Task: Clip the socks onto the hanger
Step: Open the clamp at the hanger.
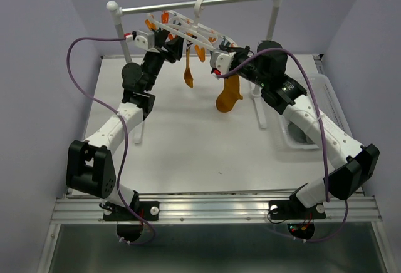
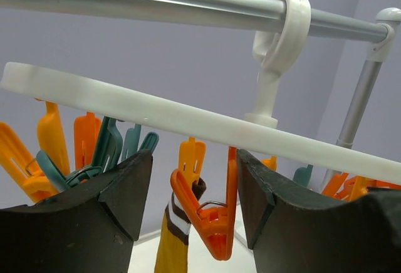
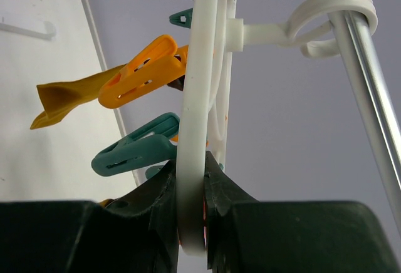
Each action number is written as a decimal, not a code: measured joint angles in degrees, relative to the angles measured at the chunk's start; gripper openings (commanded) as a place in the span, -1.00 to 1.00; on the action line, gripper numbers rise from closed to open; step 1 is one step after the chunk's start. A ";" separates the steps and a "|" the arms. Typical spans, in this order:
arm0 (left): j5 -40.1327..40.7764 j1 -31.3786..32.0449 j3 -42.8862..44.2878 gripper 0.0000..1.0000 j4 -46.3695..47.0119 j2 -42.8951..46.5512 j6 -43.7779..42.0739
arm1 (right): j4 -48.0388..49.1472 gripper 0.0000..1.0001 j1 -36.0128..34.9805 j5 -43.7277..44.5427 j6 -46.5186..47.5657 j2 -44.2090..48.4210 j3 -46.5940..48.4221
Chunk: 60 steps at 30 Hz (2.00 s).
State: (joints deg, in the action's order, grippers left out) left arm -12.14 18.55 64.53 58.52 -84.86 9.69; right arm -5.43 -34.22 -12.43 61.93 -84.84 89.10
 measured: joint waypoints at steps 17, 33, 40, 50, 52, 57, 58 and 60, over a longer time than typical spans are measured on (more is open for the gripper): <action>1.07 0.26 2.10 -0.15 -4.92 0.35 1.97 | 0.13 -0.96 0.00 0.02 -0.02 -0.04 0.00; -1.46 0.20 5.14 -0.13 -12.35 1.18 4.28 | 0.15 -0.96 0.00 0.04 -0.04 -0.04 0.00; -1.51 0.22 6.05 -0.59 -14.51 1.18 4.94 | 0.17 -0.96 0.00 0.07 -0.04 -0.04 0.00; -2.58 0.22 6.88 -1.00 -16.39 1.18 5.97 | 0.24 -0.96 0.00 0.33 -0.04 -0.04 -0.02; -2.91 0.20 6.88 -1.00 -16.46 1.18 6.36 | 0.24 -0.96 0.00 0.35 -0.02 -0.02 -0.02; -2.64 0.22 6.88 -1.00 -17.62 1.51 7.61 | 0.26 -0.96 0.00 0.42 -0.02 -0.02 -0.02; -2.43 0.22 6.88 -1.00 -17.97 1.79 7.82 | 0.26 -0.95 0.00 0.42 -0.02 -0.02 -0.02; -2.08 0.22 6.88 -1.00 -18.97 2.34 8.17 | 0.31 -0.95 0.00 0.37 -0.04 0.00 -0.02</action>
State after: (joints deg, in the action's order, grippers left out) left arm -14.22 18.76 71.42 39.55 -82.52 17.87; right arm -5.13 -34.22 -12.05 61.89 -84.84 89.08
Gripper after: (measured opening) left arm 0.385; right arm 0.209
